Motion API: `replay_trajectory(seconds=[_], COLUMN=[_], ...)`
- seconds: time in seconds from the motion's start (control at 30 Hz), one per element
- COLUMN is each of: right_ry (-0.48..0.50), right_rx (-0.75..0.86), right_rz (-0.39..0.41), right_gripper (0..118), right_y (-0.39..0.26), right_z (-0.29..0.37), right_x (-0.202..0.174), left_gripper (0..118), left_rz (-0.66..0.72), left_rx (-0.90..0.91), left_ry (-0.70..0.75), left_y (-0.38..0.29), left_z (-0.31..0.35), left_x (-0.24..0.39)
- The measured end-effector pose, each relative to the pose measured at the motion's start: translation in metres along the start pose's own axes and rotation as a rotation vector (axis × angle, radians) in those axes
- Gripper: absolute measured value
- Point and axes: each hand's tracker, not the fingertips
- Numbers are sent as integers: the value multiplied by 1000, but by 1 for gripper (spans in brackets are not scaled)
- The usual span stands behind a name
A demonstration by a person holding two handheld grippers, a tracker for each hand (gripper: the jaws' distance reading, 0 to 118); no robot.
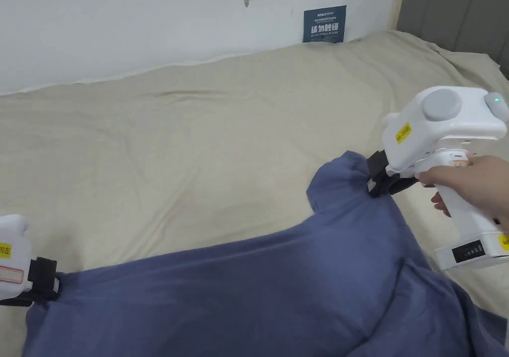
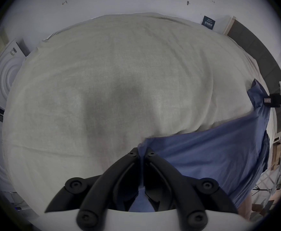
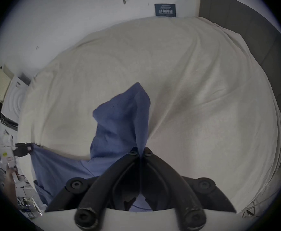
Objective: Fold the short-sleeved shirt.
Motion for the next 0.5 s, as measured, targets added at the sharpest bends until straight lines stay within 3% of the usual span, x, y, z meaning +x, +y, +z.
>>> replay_trajectory(seconds=[0.13,0.5], right_ry=[12,50], right_rx=[24,40], right_rz=[1,39], right_gripper=[0,0], right_y=[-3,1], right_z=[22,70], right_x=[7,-1], left_gripper=[4,4], left_rz=[81,66], left_rx=[25,62], left_ry=[-74,-73], left_y=[-3,-8], left_z=[17,49], left_x=[-13,-8])
